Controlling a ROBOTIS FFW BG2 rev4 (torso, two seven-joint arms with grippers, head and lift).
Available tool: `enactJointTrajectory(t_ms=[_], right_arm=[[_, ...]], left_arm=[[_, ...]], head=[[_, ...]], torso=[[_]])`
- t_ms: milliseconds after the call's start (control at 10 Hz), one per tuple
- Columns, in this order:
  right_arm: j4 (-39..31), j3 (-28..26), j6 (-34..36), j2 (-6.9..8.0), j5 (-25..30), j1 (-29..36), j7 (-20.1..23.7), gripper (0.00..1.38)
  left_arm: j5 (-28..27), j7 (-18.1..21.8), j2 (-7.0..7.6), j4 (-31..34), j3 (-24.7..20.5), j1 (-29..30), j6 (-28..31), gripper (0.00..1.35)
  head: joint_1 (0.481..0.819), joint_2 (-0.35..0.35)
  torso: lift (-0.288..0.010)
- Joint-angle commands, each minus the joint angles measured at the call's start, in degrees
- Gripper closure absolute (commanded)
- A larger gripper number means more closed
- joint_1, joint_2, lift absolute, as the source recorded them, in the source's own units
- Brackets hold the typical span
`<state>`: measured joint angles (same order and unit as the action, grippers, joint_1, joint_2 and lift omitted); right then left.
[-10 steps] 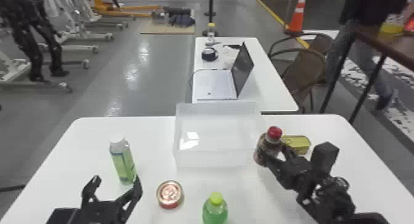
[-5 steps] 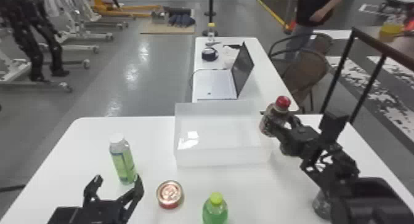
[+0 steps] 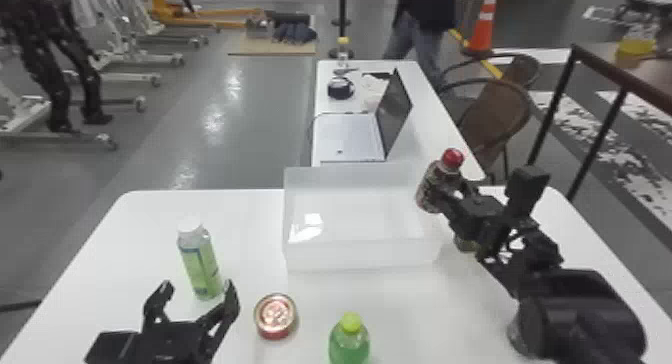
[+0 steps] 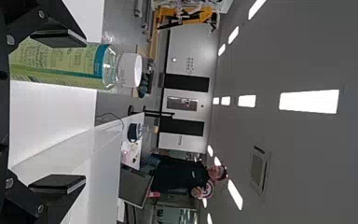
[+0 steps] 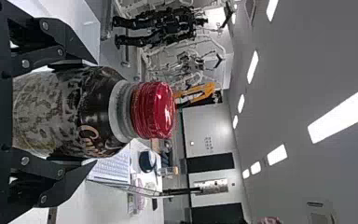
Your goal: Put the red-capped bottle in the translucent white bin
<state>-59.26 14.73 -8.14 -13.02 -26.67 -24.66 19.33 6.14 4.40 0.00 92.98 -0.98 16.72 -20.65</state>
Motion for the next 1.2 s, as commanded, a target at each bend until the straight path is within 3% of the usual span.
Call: enactJointTrajectory(t_ms=[0,500,700,900,1100], right_arm=[[3.71,2.76,-0.74,0.37,-2.95,-1.8,0.09,1.28],[8.81,7.77,-1.36,1.34,-7.34,-5.67,0.53,1.24],[9.95,8.91,-1.44,1.51,-7.6,-5.93,0.62,0.65],[9.95,8.91,-1.44,1.51,-7.34,-5.93,0.62,0.45],[9.95,8.91,-1.53,1.34,-7.25,-5.84,0.62,0.42]], left_arm=[[0.01,-0.01,-0.15,-0.08,0.01,-0.1,0.08,0.26],[0.1,0.08,-0.15,-0.61,0.54,-0.72,-0.01,0.25],[0.27,0.08,-0.15,-0.7,0.54,-0.81,-0.18,0.25],[0.36,0.08,-0.15,-0.7,0.54,-0.72,-0.27,0.25],[0.36,0.08,-0.15,-0.7,0.54,-0.72,-0.53,0.26]], head=[[0.549,0.0],[0.549,0.0],[0.549,0.0],[0.549,0.0],[0.549,0.0]], torso=[[-0.1],[-0.1],[-0.1],[-0.1],[-0.1]])
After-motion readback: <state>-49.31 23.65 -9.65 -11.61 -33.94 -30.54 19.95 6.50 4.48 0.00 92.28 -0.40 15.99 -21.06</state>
